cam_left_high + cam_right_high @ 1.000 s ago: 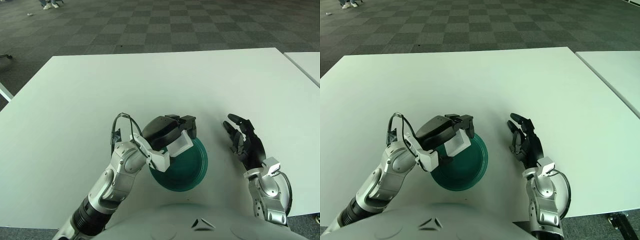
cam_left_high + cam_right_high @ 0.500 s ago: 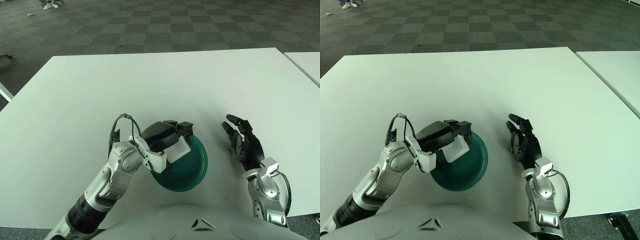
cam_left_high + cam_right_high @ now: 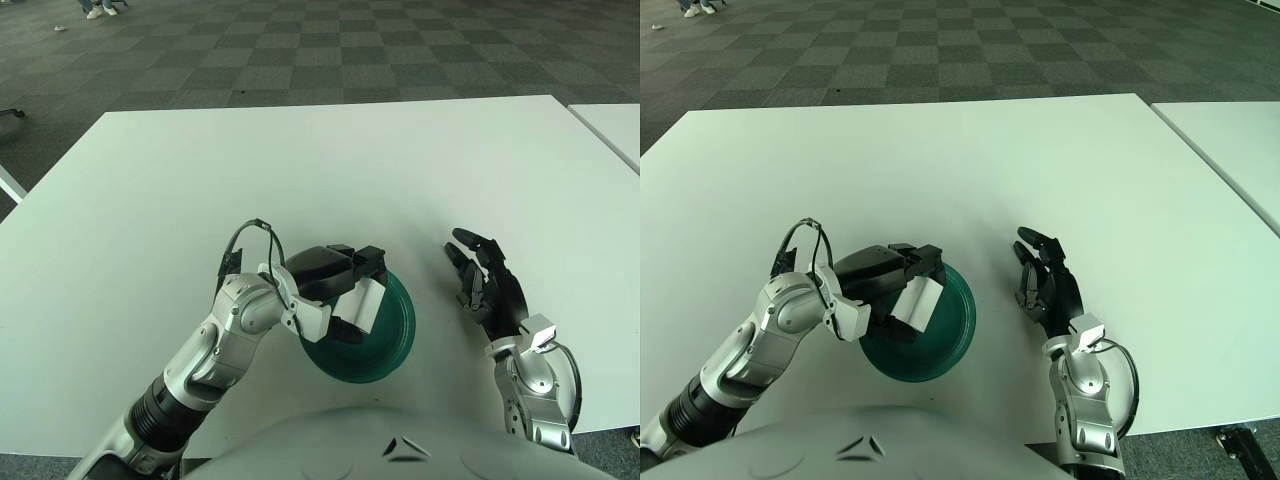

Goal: Put the charger into the plate.

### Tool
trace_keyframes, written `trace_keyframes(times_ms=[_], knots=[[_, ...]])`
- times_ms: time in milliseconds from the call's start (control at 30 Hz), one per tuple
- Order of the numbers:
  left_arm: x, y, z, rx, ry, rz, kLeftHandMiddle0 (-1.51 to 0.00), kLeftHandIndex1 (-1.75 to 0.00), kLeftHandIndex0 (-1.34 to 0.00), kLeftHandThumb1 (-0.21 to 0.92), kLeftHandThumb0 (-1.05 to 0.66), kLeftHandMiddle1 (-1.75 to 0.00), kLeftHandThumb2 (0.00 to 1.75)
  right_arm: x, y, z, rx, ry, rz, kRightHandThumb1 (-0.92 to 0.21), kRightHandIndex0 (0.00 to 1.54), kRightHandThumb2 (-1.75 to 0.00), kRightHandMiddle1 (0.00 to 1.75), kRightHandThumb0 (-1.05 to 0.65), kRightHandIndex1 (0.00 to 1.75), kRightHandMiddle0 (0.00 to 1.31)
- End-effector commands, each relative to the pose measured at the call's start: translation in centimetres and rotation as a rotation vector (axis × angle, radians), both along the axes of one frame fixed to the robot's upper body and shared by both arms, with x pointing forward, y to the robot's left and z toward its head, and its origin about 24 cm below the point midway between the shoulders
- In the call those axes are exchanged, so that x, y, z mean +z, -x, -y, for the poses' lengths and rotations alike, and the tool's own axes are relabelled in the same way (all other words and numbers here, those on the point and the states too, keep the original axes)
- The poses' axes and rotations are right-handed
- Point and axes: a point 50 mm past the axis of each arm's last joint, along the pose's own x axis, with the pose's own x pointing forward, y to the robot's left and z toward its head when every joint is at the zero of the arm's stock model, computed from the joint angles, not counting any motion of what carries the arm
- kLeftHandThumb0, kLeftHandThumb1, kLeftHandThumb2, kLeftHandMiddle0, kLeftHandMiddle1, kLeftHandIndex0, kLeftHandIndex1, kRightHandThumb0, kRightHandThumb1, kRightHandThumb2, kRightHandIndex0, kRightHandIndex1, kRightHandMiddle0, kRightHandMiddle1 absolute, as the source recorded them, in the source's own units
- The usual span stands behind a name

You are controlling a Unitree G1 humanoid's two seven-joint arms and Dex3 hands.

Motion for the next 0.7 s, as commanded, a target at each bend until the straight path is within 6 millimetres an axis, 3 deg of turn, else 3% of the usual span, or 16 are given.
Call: trace_keyframes(times_ms=[0,267,667], knots=[[0.42,-0.33,-0.17,-0.006,-0.015,0.001,-0.19,-1.25,0.0,0.92,-0.98,-0.95,0.62,-2.0,0.97,-0.1,-0.005,-0.018,-0.125,-0.92,0.3,-0.79,0.87,-0.77,0.15,0.0],[0.56,-0.35,-0.27,-0.024,-0.029,-0.032,-0.17,-1.05,0.0,0.92,-0.97,-0.78,0.62,-2.06,0.85,-0.09,0.0,-0.02,-0.123,-0.92,0.28,-0.79,0.85,-0.76,0.16,0.0],[0.71,-0.4,-0.59,-0.02,-0.008,-0.058,-0.17,-1.01,0.0,0.92,-0.95,-0.69,0.54,-2.28,0.77,-0.1,0.002,-0.03,-0.124,-0.92,0.26,-0.79,0.83,-0.77,0.16,0.0]])
